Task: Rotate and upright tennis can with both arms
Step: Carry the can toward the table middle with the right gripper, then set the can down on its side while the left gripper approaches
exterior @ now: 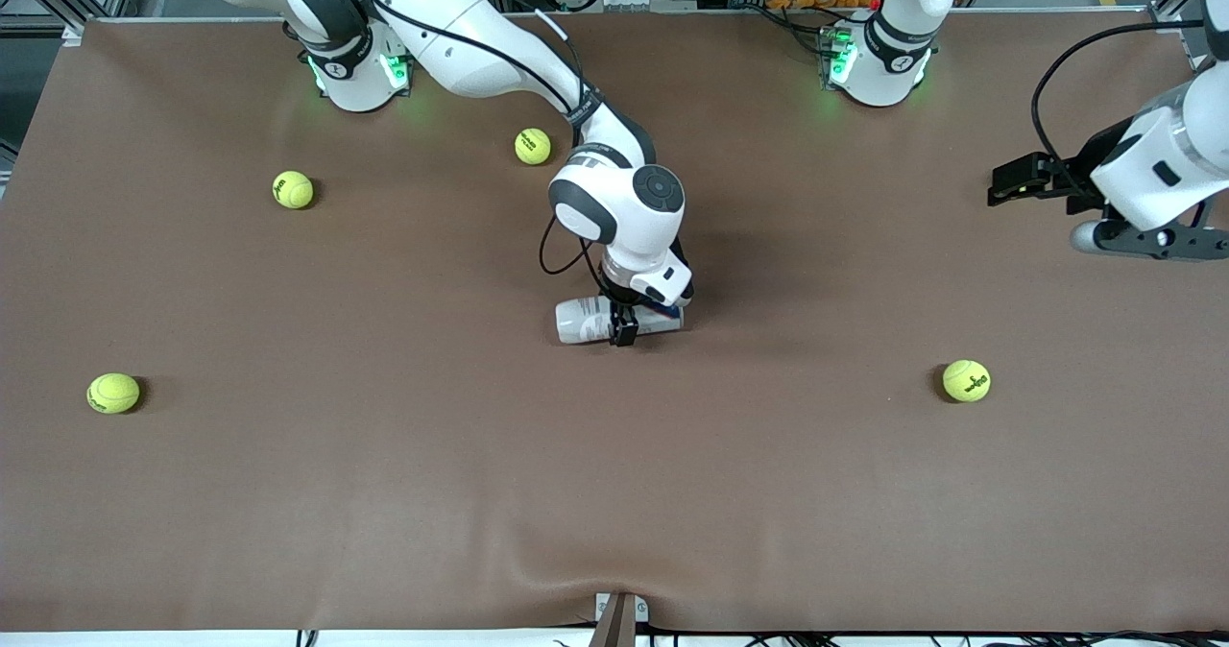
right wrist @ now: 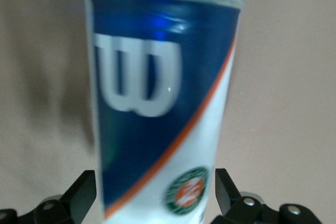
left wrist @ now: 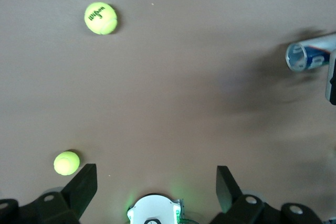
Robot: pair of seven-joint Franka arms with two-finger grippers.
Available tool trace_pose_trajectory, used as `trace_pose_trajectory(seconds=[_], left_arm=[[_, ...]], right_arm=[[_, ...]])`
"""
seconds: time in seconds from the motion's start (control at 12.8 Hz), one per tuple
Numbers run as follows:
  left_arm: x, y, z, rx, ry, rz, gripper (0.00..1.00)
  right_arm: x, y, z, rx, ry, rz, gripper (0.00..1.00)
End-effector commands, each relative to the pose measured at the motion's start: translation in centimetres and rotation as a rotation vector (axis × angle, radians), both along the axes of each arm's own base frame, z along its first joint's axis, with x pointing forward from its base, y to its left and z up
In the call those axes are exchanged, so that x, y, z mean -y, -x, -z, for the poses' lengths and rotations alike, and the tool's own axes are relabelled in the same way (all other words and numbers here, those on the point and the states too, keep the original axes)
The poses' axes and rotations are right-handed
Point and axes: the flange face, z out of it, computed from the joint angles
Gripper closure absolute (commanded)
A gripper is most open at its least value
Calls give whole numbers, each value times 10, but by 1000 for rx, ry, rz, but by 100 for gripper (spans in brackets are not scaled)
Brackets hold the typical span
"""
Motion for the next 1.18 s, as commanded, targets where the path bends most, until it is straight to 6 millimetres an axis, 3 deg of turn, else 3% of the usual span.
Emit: trace_pose_trajectory(seconds=[0.0,0.31,0.55,0.78,0.94,1.1], left_arm=[[1,-5,17,-44,58,54,0],[9,-17,53,-107,150,86,0],[-11,-35,94,-164,328,19,0],[-40,-51,139,-209,530,-75,0],[-39,-55,174,-211,599,-54,0],[-29,-55,199,-148,640,-3,0]], right_arm=[[-8,6,-37,13,-23,13,0],[-10,20,-127,-74,-106,98,0],[22,0,-178,-94,-155,265,0],[99,-51,-220,-106,-167,448,0],[168,-89,-237,-158,-205,655,0],[219,-111,-254,-155,-219,795,0]])
